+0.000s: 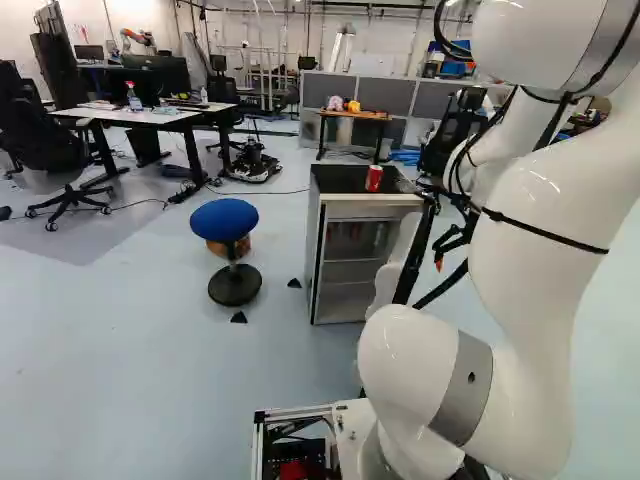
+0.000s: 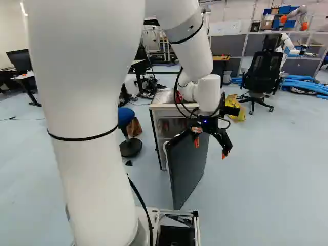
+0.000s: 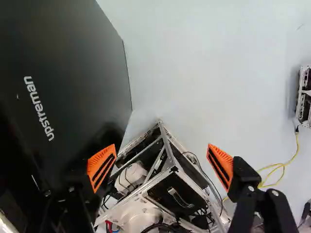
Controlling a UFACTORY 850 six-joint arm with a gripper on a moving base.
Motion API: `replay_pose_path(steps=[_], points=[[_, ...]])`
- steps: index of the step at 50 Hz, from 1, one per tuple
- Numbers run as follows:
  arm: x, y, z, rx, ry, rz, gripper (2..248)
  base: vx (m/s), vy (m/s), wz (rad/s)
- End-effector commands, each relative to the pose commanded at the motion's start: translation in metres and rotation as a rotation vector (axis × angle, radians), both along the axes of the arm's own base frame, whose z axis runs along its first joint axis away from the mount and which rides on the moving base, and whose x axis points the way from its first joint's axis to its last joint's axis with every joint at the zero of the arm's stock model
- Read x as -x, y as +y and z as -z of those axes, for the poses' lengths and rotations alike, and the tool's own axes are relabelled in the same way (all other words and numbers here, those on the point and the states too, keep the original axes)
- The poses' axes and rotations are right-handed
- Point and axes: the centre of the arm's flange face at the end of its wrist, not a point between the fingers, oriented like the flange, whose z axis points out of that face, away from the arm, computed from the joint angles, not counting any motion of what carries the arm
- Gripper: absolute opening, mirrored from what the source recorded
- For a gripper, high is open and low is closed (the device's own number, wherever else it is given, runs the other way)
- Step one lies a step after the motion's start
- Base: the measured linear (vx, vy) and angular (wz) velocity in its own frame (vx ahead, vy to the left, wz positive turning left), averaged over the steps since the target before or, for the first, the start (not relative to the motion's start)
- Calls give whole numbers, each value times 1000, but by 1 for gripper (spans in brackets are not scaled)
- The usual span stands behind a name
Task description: Grab a drink from the fridge
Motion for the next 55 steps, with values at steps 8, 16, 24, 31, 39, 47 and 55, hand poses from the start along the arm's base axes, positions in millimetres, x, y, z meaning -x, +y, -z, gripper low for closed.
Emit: replay_pose_path(steps=[8, 16, 24, 31, 39, 47, 55], points=[[7, 10, 0, 38, -16, -57, 247, 0, 0, 0], [14, 20, 0, 79, -31, -130, 247, 0, 0, 0], [20, 30, -1, 121, -48, -211, 247, 0, 0, 0], [25, 39, -1, 158, -63, -287, 247, 0, 0, 0], [27, 46, -2, 200, -83, -378, 247, 0, 0, 0], [24, 49, -4, 241, -106, -470, 247, 0, 0, 0], [20, 50, -5, 280, -130, -563, 247, 0, 0, 0]])
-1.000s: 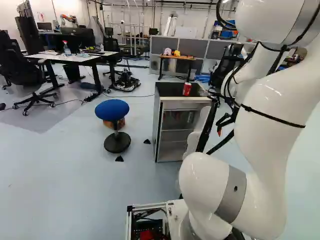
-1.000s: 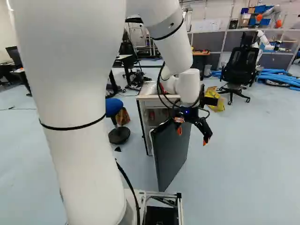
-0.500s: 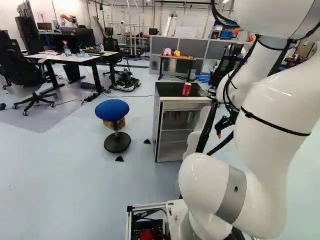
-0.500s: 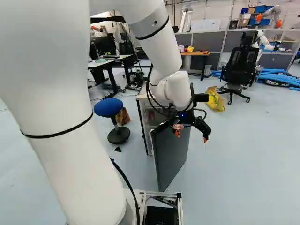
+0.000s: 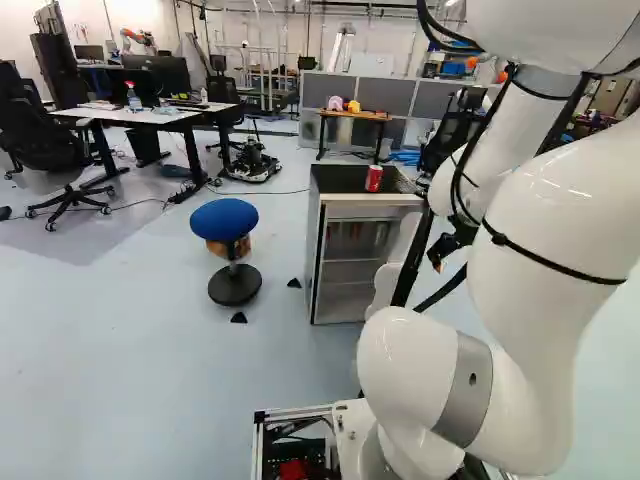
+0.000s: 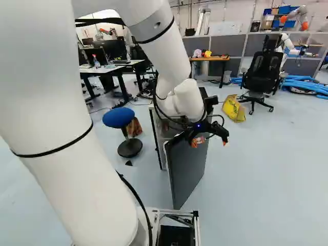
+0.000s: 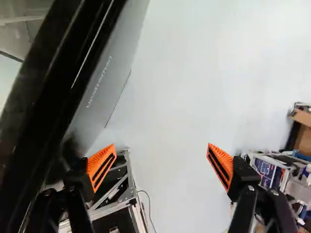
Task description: Grab a drink from the fridge
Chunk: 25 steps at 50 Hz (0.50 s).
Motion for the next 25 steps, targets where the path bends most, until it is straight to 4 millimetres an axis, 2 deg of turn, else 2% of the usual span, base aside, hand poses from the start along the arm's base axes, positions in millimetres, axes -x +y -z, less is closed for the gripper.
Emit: replay_pose_path(steps=[25], points=[[-9, 0, -3, 89, -14, -232, 247, 0, 0, 0]])
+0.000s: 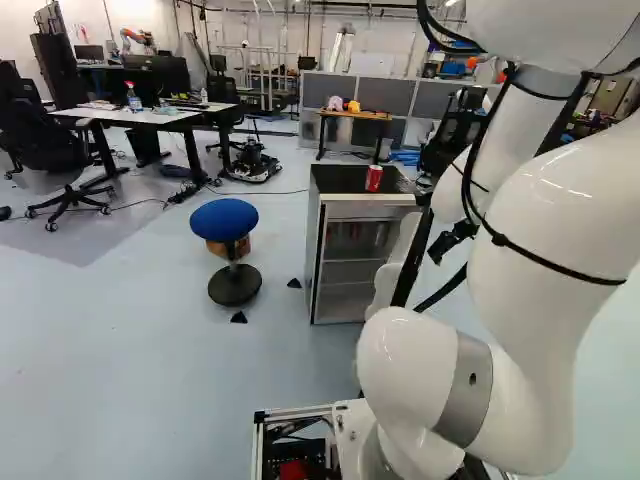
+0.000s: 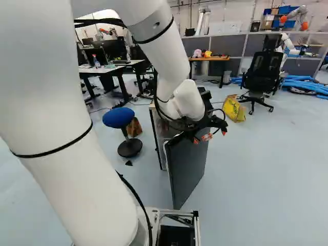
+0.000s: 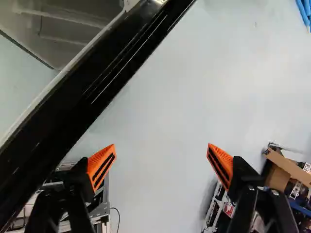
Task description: Grab a drink from the fridge
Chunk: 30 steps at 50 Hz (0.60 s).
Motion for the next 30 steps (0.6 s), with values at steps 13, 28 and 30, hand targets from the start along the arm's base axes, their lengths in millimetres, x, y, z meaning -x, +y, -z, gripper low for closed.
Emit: replay_pose_path(steps=[13, 28, 30], points=[[-1, 6, -1, 42, 24, -104, 247, 0, 0, 0], [-2, 16, -2, 91, 52, -230, 247, 0, 0, 0], [-3, 18, -2, 95, 55, -243, 247, 0, 0, 0]])
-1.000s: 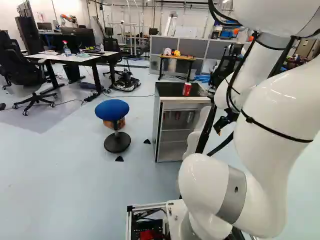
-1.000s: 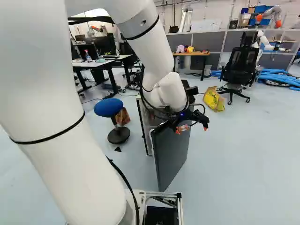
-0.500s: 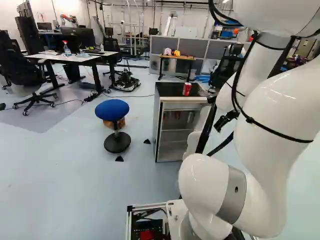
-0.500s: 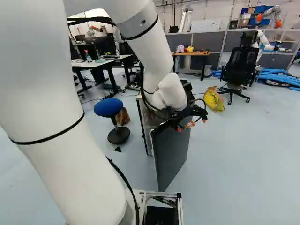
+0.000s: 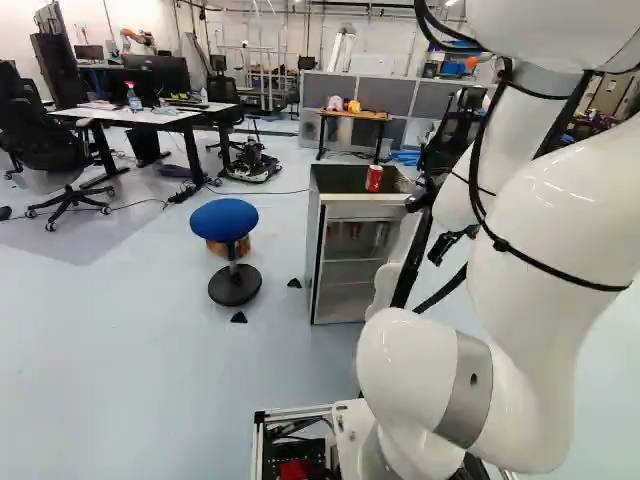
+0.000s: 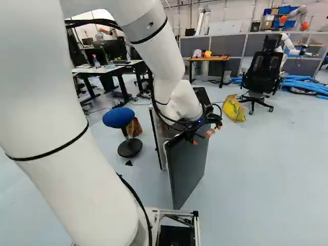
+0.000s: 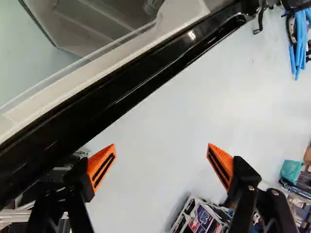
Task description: Grab a drink from the fridge
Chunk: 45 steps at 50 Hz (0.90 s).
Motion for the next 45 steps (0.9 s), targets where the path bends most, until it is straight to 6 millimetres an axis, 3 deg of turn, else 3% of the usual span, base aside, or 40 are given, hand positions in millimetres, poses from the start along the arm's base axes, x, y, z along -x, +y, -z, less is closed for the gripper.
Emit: replay_pose_path(steps=[45], points=[[-16, 41, 0, 7, 6, -118, 247, 0, 0, 0]])
